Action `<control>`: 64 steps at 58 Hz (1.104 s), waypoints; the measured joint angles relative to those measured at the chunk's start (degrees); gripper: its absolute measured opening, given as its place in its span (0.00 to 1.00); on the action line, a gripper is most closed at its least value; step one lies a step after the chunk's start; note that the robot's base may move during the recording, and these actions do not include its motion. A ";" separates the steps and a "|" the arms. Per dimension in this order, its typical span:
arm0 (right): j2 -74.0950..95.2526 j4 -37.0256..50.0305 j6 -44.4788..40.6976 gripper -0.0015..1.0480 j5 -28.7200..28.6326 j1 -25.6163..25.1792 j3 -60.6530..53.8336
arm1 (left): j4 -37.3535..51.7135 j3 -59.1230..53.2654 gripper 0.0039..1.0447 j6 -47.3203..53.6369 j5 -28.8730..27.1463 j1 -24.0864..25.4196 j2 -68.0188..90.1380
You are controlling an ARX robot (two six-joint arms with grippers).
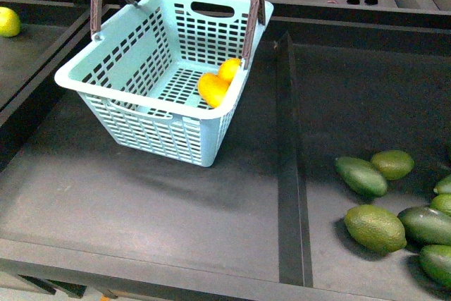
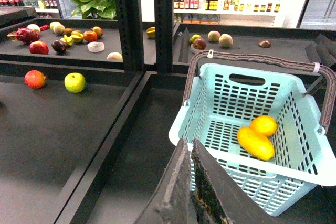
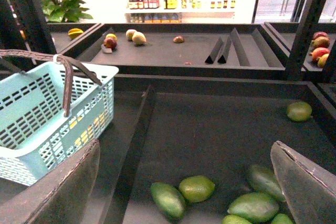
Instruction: Pick lemon and mango into basket
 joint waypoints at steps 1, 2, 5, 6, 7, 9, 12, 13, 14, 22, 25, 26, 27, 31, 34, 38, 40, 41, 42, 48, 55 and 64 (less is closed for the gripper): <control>0.00 0.00 0.00 0.92 0.00 0.00 0.00 | -0.77 -0.13 0.03 0.00 0.00 0.00 -0.96; 0.00 0.00 0.00 0.92 0.00 0.00 0.00 | -1.53 -0.26 0.03 0.00 0.02 0.00 -1.86; 0.00 0.00 0.00 0.92 0.00 0.00 0.00 | -3.48 -0.48 0.03 0.00 0.02 0.00 -4.07; 0.00 0.00 0.00 0.92 0.00 0.00 0.00 | -4.20 -0.59 0.03 0.00 0.02 0.00 -4.92; 0.00 0.00 0.00 0.92 0.00 0.00 0.00 | -4.96 -0.74 0.03 0.00 0.02 0.00 -5.84; 0.00 0.00 0.00 0.92 0.00 0.00 0.00 | -7.28 -0.96 0.03 0.00 0.00 0.00 -8.37; 0.00 0.00 0.00 0.92 0.00 0.00 0.00 | -9.44 -0.96 0.03 0.00 0.00 0.00 -10.86; 0.00 0.00 0.00 0.92 0.00 0.00 0.00 | -10.16 -0.96 0.03 0.00 0.00 0.00 -11.67; 0.00 0.00 0.00 0.92 0.00 0.00 0.00 | -10.84 -0.96 0.03 0.00 0.00 0.00 -12.44; 0.00 0.00 0.00 0.92 0.00 0.00 0.00 | -16.87 -0.98 0.03 0.02 0.00 0.00 -19.02; 0.00 0.00 0.00 0.92 0.00 0.00 0.00 | -19.04 -0.98 0.03 0.00 0.00 0.00 -21.31; 0.00 0.00 0.00 0.92 0.00 0.00 0.00 | -19.63 -0.98 0.03 0.00 0.00 0.00 -21.92; 0.00 0.00 0.00 0.92 0.00 0.00 0.00 | -20.24 -0.98 0.03 0.00 0.00 0.00 -22.53; 0.00 0.00 0.00 0.92 0.00 0.00 0.00 | -22.14 -0.98 0.03 0.02 0.00 0.00 -24.57; 0.00 0.00 0.00 0.92 0.00 0.00 0.00 | -23.69 -0.98 0.03 0.02 0.00 0.00 -26.14; 0.00 0.00 0.00 0.92 0.00 0.00 0.00 | -25.59 -0.98 0.03 0.02 0.02 0.00 -28.15; 0.00 0.00 0.00 0.92 0.00 0.00 0.00 | -26.51 -0.98 0.03 0.02 0.00 0.00 -29.09; 0.00 0.00 0.00 0.92 0.00 0.00 0.00 | -26.97 -0.98 0.03 0.02 0.00 0.00 -29.53; 0.00 0.00 0.00 0.92 0.00 0.00 0.00 | -27.39 -0.98 0.03 0.00 0.00 0.00 -29.97; 0.00 0.00 0.00 0.92 0.00 0.00 0.00 | -30.01 -0.98 0.03 0.00 0.00 0.00 -32.59; 0.00 0.00 0.00 0.92 0.00 0.00 0.00 | -32.39 -0.98 0.03 0.00 0.00 0.00 -34.99; 0.00 0.00 0.00 0.92 0.00 0.00 0.00 | -34.82 -0.98 0.03 0.00 0.00 0.00 -37.42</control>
